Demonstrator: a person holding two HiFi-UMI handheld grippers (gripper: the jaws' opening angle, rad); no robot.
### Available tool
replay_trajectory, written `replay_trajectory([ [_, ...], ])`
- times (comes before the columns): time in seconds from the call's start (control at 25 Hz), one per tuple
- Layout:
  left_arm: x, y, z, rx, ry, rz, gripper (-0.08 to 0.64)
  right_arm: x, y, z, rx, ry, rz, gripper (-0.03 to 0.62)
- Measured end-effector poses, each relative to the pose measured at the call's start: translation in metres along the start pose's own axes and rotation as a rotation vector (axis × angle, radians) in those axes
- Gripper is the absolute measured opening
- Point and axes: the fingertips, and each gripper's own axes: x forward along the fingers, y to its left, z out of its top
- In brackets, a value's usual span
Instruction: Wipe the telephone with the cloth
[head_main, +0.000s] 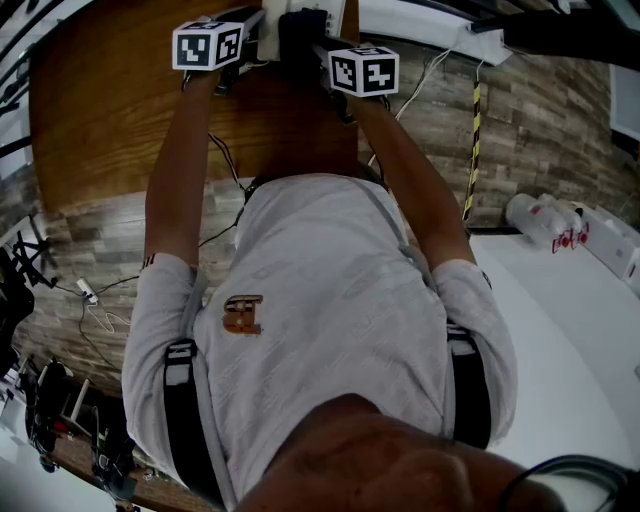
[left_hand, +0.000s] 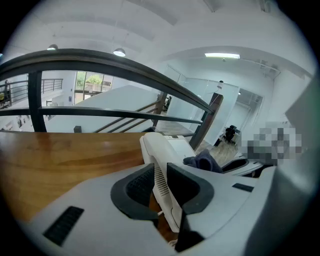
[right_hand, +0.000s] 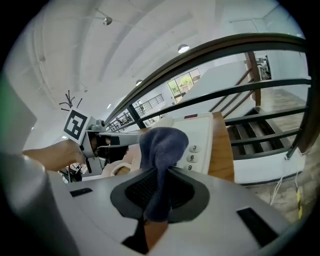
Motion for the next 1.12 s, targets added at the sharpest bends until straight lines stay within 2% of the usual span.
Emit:
replay_trajectory([
  [0.44,0.004,-0.004,-0.004,-0.001,0.001,0.008,0.084,-0.05,-0.051,-0.015,0.023,-0.009,-0.079,0.071],
  [0.6,-0.003,-0.006,-0.002,0.025,0.003,0.045,0.084,-0.068,-0.048,-0.011,0.029,-0.043,-0.062,0.071],
  [0.76,-0.007,-0.007,-0.001,0.062,0.002,0.083,0.084,-0.074,-0.035,0.009,0.008,-0.104,-0.006,0.071],
  [0.92,-0.028,-0.025,0.012,0.089,-0.07,0.103,0.084,-0.09,-0.013,0.035,-0.039,-0.194,0.056,0.071],
  [1.12,-0.058,-0.059,0.037,0.106,-0.219,0.07,0.074,-0.106,0.021,0.069,-0.106,-0.293,0.127,0.071],
])
